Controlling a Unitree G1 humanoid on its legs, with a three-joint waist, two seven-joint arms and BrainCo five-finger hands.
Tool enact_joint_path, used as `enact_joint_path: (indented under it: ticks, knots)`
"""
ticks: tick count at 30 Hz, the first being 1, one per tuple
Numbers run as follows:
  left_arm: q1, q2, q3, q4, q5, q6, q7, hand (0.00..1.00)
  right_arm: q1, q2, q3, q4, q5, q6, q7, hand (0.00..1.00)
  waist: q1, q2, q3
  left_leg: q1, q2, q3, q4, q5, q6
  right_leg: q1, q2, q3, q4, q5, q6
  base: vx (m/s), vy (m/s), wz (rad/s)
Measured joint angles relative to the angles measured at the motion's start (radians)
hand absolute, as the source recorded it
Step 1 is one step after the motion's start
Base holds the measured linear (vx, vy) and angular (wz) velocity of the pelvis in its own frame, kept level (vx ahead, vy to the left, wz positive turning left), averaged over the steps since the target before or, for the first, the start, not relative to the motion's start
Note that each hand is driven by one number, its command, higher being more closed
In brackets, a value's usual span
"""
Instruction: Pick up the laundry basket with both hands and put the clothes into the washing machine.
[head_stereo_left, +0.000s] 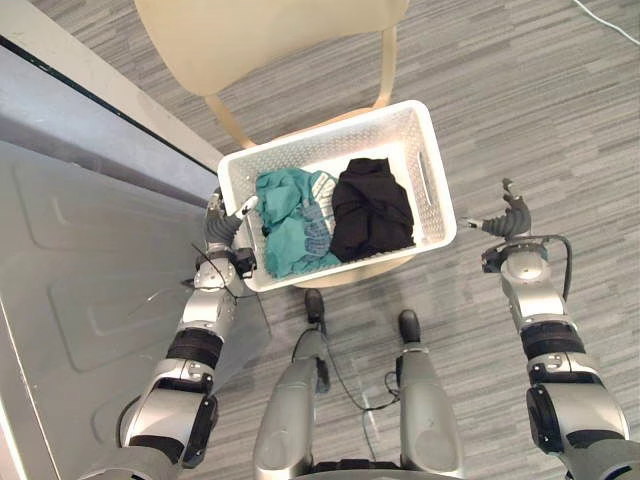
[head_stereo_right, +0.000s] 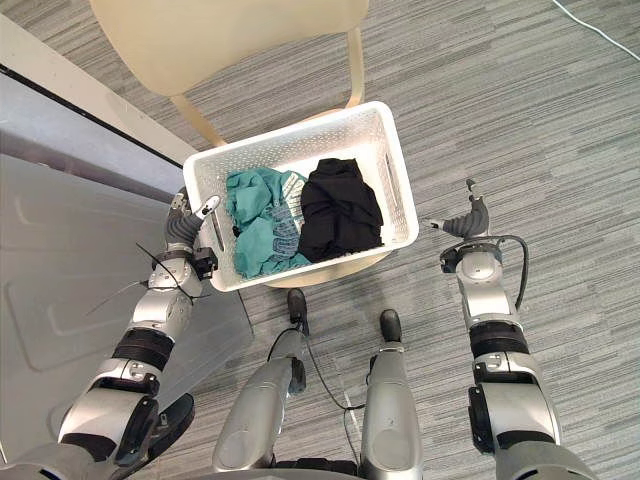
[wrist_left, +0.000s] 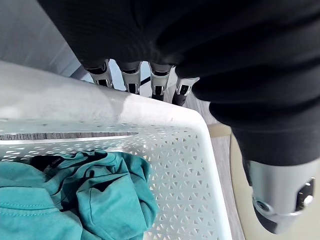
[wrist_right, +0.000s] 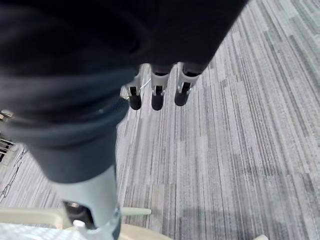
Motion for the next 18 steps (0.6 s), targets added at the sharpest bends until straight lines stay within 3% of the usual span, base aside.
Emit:
enact_joint_path:
  ticks: [10,15,18]
  knots:
    - [0.149,0.001,0.097,-0.053,0.001,-0.009,-0.021,0.0,0.13,0.001,-0.076,-0.006,0.0,0.0,0.005,0.0,0.005,-0.004,-0.011,0.061,-0.004,-0.027,-0.001,-0.005,-0.005,0.074,-0.005,-0.027,0.001,-0.006,0.006,0.0,-0.016,0.06]
    - [0.298,-0.002,0.139,-0.116,0.001,-0.013,-0.04,0.0,0.228,0.019,-0.146,-0.016,0.0,-0.006,0.007,0.0,0.011,-0.004,-0.077,0.077,-0.014,-0.062,-0.002,-0.008,0.0,0.111,-0.017,-0.064,-0.003,-0.017,0.012,0.02,-0.024,0.22]
    - [0.414,-0.053,0.191,-0.161,0.003,-0.03,-0.045,0.0,0.313,0.045,-0.213,-0.02,0.0,-0.01,0.007,0.0,0.012,-0.002,-0.119,0.093,-0.025,-0.079,-0.002,-0.011,0.003,0.145,-0.025,-0.08,-0.02,-0.025,0.014,0.03,-0.017,0.17]
